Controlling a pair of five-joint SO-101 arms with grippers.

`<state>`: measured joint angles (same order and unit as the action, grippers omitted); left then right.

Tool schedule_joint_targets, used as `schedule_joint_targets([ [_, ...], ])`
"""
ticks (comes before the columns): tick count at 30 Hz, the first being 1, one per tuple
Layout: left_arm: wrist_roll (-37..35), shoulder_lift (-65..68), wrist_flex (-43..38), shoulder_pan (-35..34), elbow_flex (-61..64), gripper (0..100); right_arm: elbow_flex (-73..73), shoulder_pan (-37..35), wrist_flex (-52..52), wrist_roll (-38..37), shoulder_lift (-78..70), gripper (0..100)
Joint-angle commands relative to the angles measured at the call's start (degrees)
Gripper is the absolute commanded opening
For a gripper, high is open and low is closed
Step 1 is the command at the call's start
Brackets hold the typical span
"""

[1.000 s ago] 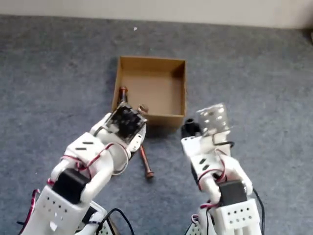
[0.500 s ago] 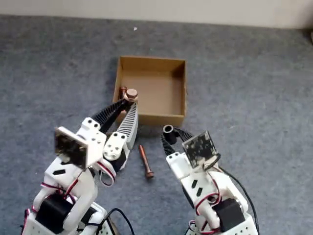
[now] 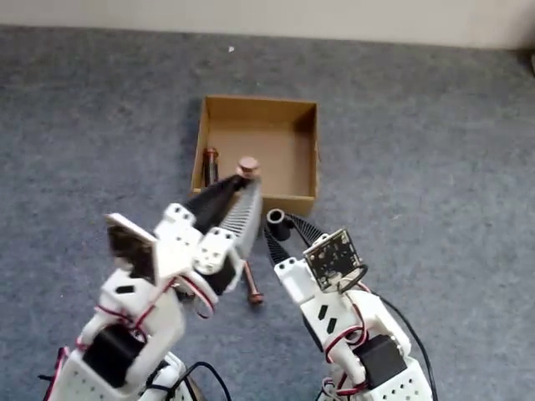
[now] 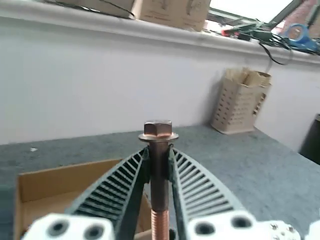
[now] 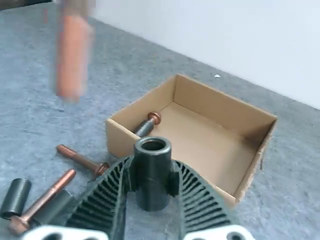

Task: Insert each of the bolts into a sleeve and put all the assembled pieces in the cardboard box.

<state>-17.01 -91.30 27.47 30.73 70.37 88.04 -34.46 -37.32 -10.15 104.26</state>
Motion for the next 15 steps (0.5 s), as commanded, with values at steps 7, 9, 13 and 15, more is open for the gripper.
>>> schedule_joint_targets([
  [7, -0.88, -0.4, -7.12, 3.12, 3.12, 0, -0.75, -1.98, 2.24, -0.79, 0.92, 0.5],
  [9, -0.88, -0.4, -7.12, 3.03, 3.3, 0, -0.75, -1.98, 2.24, -0.7, 0.92, 0.5],
  [13, -0.88, -0.4, -7.03, 2.77, 3.38, 1, -1.19, -1.98, 1.98, -0.44, 1.01, 0.5],
  [15, -0.79, -0.4, -7.12, 2.77, 4.18, 1, -1.27, -2.07, 1.98, -0.44, 1.01, 0.5],
])
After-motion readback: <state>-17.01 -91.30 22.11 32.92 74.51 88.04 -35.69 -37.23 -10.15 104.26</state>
